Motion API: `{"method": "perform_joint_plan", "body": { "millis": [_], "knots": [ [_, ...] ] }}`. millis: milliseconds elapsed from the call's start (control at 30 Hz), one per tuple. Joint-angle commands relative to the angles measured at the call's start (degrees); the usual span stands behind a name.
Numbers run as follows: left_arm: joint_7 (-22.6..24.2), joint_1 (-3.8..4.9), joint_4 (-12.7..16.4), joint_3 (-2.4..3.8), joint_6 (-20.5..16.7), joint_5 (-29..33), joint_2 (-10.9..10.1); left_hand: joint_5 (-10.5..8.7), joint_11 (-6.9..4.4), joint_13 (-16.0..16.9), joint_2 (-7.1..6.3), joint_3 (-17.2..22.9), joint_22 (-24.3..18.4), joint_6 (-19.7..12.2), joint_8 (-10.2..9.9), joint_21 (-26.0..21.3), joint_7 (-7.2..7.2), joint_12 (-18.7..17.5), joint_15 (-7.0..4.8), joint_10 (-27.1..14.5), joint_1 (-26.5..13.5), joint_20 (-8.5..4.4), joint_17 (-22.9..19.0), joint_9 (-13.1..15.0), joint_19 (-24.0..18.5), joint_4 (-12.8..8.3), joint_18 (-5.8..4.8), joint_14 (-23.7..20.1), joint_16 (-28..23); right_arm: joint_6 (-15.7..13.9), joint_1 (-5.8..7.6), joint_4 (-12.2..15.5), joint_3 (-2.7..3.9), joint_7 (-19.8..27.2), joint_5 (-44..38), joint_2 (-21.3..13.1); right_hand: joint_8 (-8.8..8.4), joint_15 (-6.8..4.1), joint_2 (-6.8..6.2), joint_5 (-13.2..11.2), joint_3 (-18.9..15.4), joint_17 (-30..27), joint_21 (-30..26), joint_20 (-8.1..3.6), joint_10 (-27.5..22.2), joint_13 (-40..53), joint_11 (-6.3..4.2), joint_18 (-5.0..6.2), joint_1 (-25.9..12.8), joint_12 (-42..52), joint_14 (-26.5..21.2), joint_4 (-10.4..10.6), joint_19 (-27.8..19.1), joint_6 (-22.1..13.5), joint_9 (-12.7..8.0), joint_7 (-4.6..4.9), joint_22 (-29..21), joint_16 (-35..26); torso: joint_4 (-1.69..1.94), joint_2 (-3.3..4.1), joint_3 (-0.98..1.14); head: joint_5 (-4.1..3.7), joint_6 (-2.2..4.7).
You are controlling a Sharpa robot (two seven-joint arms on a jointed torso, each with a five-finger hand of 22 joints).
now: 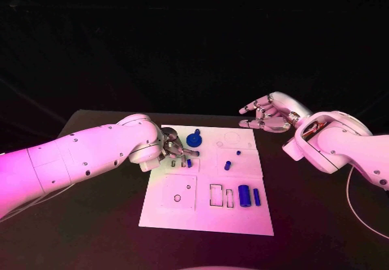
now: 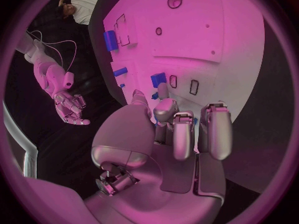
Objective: Assemble the parts on the task board
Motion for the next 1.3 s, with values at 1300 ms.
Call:
{"method": "perform_joint_plan", "body": {
  "millis": [1300],
  "knots": [
    [-1.7, 0.23, -3.7, 0.05, 8.1, -4.3, 3.9, 0.00, -0.38, 0.3, 1.54, 0.1, 4.2, -2.1, 2.2, 0.7, 0.03, 0.6, -0.32, -0.1, 4.5, -0.41, 15.1, 3.4, 2.0, -0.9, -0.87, 6.0, 0.1, 3.3, -0.01, -0.6, -0.11, -1.5, -1.3, 0.9, 0.47, 0.17, 0.46, 0.5, 0.1, 3.9, -0.6, 0.03, 0.2, -0.2, -0.15, -0.06, -0.1, 0.0, 3.6, 0.2, -0.5, 0.5, 0.0, -0.20, -0.4, -0.5, -0.09, 0.07, -0.02, 0.12, -0.88]
  ]
}}
